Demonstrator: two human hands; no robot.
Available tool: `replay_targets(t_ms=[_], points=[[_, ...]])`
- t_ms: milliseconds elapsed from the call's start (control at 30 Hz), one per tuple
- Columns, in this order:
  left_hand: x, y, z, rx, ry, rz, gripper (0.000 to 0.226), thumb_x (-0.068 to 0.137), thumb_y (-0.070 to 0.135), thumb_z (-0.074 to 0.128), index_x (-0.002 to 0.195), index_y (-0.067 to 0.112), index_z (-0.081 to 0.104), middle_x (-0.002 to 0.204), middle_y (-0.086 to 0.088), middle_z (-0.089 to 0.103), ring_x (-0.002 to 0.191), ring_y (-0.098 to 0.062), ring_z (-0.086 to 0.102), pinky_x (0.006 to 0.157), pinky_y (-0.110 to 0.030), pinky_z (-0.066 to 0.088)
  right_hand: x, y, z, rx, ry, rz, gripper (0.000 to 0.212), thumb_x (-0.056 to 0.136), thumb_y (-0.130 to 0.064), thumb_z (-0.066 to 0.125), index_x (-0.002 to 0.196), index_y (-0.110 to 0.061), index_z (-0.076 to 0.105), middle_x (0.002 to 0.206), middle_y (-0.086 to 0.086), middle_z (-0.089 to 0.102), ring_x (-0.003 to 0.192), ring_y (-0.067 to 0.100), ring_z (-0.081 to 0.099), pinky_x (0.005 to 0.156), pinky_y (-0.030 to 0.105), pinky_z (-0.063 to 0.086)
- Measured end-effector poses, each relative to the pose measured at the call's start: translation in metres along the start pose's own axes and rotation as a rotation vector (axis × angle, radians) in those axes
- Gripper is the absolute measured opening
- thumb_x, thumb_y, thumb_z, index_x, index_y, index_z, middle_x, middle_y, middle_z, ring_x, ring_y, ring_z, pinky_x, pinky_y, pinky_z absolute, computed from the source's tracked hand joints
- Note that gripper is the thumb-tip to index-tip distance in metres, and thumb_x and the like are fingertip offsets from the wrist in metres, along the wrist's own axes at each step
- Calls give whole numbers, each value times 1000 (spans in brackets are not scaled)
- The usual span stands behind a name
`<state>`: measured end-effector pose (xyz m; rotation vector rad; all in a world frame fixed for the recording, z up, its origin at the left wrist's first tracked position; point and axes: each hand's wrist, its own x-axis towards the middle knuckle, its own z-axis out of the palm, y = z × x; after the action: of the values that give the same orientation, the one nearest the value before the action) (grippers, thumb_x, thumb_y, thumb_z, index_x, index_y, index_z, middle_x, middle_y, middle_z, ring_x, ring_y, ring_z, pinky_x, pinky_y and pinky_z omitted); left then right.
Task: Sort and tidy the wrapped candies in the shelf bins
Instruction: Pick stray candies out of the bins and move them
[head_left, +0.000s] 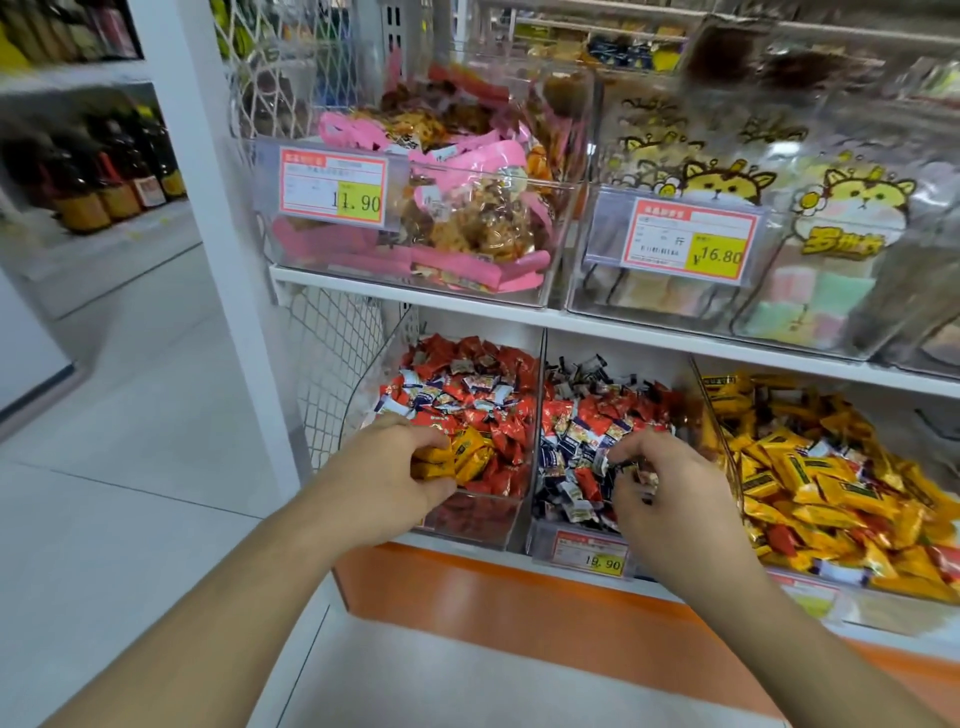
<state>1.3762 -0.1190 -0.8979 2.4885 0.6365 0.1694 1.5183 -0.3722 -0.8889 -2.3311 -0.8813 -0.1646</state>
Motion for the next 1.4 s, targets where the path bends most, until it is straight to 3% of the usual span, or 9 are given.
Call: replay_targets(t_ms=[267, 467, 667, 833, 967, 1033, 1167, 1267, 1400], points=[[-1, 1, -1, -49, 115, -2, 39, 96, 41, 68, 136, 43, 63, 140, 7, 60, 112, -7, 63, 98, -29, 51, -4, 4, -3, -7, -8, -15, 28, 87, -1, 66, 96, -27, 63, 100, -10, 65, 97, 12, 59, 85, 24, 44], [1, 8, 3, 3, 296, -47, 26, 100, 36, 65, 123, 30, 74, 120, 1, 72, 73, 4, 57, 62, -5, 34, -4, 3, -7, 16, -21, -8, 24, 89, -2, 66, 97, -25, 65, 101, -10, 65, 99, 12, 59, 85, 26, 49], [-10, 33, -13, -206, 451, -54, 21, 98, 35, 66, 115, 30, 77, 100, 11, 78, 91, -9, 71, 84, -29, 56, -6, 1, -8, 52, -26, -8, 21, 91, -6, 68, 103, -23, 66, 105, -8, 65, 105, 14, 60, 90, 33, 54], [-25, 87, -7, -872, 274, -71, 9, 97, 16, 70, 101, 17, 78, 86, -2, 80, 82, -19, 78, 77, -31, 62, -7, -19, -13, 200, -134, -105, 49, 94, -37, 73, 138, -33, 53, 122, -23, 58, 116, -4, 53, 98, 15, 45], [-31, 111, 26, -1031, 95, -118, 17, 93, 18, 74, 105, 7, 76, 92, -10, 80, 87, -26, 78, 87, -44, 62, -11, -21, -18, 130, -34, -170, 35, 93, -39, 75, 124, -33, 60, 113, -21, 59, 105, -1, 56, 88, 20, 50], [-30, 121, 36, -1033, 56, -122, 22, 91, 21, 76, 109, 8, 75, 93, -8, 80, 87, -24, 78, 86, -42, 62, -14, -11, -26, 82, 26, -171, 25, 94, -38, 72, 116, -29, 65, 108, -18, 62, 100, 4, 59, 84, 29, 55], [-29, 142, 43, -837, 27, -22, 17, 91, 27, 76, 108, 27, 74, 97, 15, 78, 87, 0, 73, 72, -11, 54, -13, 32, -50, -23, 172, -68, 20, 96, -40, 67, 111, -26, 68, 100, -15, 63, 88, 6, 58, 73, 28, 52], [-28, 147, 46, -748, 45, 19, 14, 92, 25, 75, 106, 29, 74, 99, 24, 74, 92, 5, 68, 76, -13, 54, -5, 78, -71, -129, 277, 133, 24, 97, -43, 63, 111, -24, 67, 102, -8, 60, 95, 14, 58, 73, 28, 44], [-23, 139, 48, -677, 60, 13, 12, 93, 17, 73, 98, 28, 76, 95, 17, 75, 90, 0, 69, 83, -25, 55, 4, 116, -89, -189, 254, 310, 44, 97, -45, 66, 131, -17, 67, 121, 2, 68, 121, 26, 58, 95, 35, 47]])
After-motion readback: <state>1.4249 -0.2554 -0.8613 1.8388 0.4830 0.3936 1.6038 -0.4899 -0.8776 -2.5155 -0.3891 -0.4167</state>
